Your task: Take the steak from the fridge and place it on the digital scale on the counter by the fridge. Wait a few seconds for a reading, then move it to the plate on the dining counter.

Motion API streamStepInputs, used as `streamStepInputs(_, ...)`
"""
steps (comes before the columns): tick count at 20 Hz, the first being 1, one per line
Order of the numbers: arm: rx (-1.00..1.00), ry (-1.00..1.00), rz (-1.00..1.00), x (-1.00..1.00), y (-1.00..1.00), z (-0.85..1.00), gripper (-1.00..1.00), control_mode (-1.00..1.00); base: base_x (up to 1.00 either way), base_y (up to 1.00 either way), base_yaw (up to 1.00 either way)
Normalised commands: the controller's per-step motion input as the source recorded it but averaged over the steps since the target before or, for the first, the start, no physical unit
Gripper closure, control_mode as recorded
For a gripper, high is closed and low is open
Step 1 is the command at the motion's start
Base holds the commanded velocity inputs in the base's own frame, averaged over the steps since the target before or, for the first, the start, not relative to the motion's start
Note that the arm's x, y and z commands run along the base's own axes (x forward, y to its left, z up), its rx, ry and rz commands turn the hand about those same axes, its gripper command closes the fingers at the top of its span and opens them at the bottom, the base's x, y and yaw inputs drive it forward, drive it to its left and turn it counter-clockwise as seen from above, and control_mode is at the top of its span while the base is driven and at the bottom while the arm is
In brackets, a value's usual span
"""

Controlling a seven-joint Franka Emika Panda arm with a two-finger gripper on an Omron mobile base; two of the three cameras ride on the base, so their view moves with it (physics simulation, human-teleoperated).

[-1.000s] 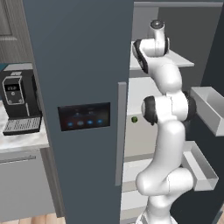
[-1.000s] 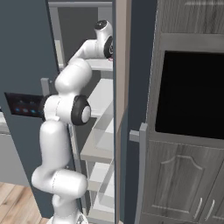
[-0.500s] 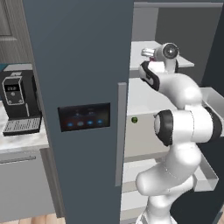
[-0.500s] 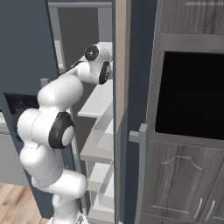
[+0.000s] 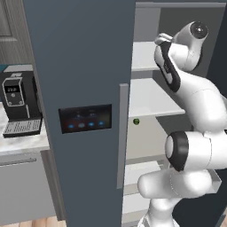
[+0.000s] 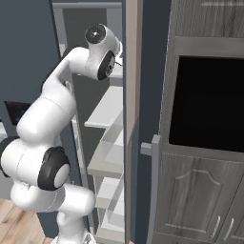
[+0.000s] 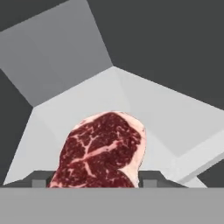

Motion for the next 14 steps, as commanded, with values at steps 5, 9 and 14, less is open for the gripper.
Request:
streamStepInputs(5, 0.08, 0.27, 0.00, -1.00, 0.35, 0.19, 1.00, -1.00, 0.00, 0.00, 0.00)
streamStepInputs(9, 0.00, 0.18, 0.00, -1.00, 0.58, -0.32, 1.00, -1.00, 0.00, 0.00, 0.00)
streamStepInputs(14, 0.00, 0.11, 0.00, -1.00, 0.56, -0.71, 1.00, -1.00, 0.00, 0.00, 0.00)
